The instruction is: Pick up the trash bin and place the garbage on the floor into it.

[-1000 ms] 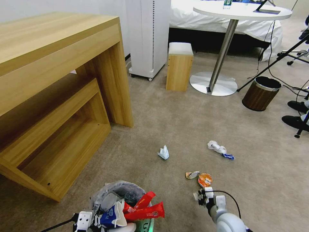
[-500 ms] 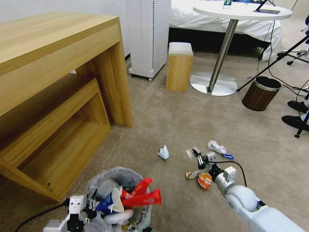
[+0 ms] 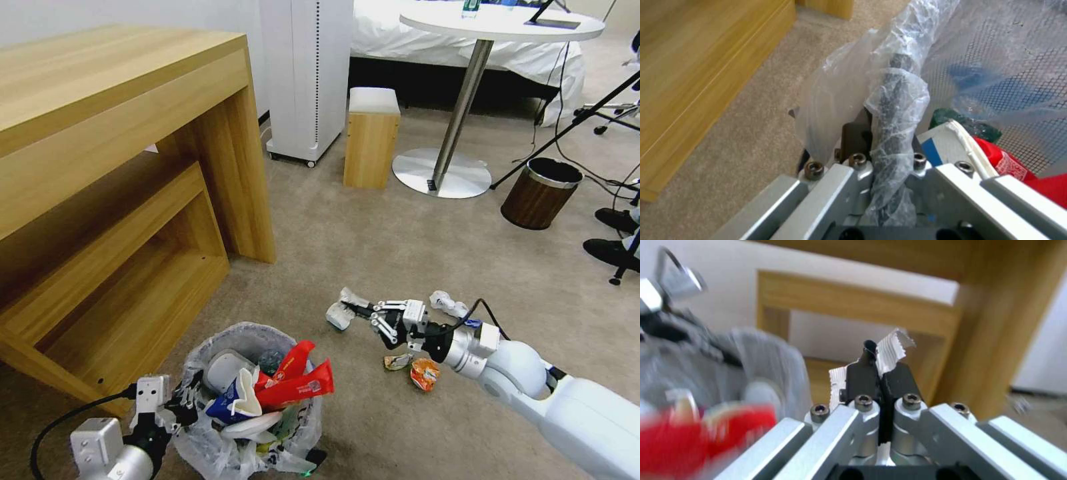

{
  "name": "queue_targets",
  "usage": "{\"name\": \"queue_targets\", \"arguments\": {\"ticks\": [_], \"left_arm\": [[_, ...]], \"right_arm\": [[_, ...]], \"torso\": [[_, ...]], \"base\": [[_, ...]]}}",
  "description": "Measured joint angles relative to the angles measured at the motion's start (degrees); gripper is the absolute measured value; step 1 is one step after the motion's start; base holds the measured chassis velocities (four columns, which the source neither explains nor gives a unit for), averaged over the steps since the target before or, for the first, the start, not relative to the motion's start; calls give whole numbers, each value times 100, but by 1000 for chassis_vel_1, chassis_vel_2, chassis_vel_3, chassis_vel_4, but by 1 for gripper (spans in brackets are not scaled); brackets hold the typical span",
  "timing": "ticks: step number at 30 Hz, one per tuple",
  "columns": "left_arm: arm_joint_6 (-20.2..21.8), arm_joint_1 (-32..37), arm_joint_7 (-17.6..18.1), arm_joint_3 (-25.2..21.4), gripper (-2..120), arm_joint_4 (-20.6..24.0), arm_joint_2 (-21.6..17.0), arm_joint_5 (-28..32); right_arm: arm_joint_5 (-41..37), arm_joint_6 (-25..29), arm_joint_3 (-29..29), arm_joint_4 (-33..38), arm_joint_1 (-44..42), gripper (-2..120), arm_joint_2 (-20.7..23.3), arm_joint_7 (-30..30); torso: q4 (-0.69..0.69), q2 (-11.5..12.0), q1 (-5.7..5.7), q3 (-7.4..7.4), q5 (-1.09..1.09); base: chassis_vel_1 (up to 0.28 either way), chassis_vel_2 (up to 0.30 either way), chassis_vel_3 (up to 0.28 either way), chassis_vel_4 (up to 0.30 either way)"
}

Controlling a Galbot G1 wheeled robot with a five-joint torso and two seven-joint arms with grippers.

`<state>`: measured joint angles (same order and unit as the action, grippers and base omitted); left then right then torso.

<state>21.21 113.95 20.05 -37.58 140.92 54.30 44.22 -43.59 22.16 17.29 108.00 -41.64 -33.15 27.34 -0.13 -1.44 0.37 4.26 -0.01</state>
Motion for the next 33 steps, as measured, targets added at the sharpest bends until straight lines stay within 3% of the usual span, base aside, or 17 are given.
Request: {"name": "queue_targets", "arguments": {"ticks": [6,13,23,33], "left_arm": [[-8,-68,52,50,0,-124,-218,12],[-35,-78,90,-22,0,-118,-323,53],[-62,-56,111,-23,0,-127,-363,23],[-84,0,119,52,0,-160,-280,-178]], "right_arm": [[-626,-127,1562,-82,1709,0,-502,-281],[-845,-246,2615,-438,2513,0,-1180,-503],[-891,-355,3112,-731,2545,0,-1692,-679],[-1014,-467,3387,-694,2587,2,-1815,-798]], "torso": [[1,0,0,0,2],[2,0,0,-1,0],[1,0,0,0,2],[1,0,0,-1,1]], "base": [[0,0,0,0],[0,0,0,0],[0,0,0,0],[0,0,0,0]]}}
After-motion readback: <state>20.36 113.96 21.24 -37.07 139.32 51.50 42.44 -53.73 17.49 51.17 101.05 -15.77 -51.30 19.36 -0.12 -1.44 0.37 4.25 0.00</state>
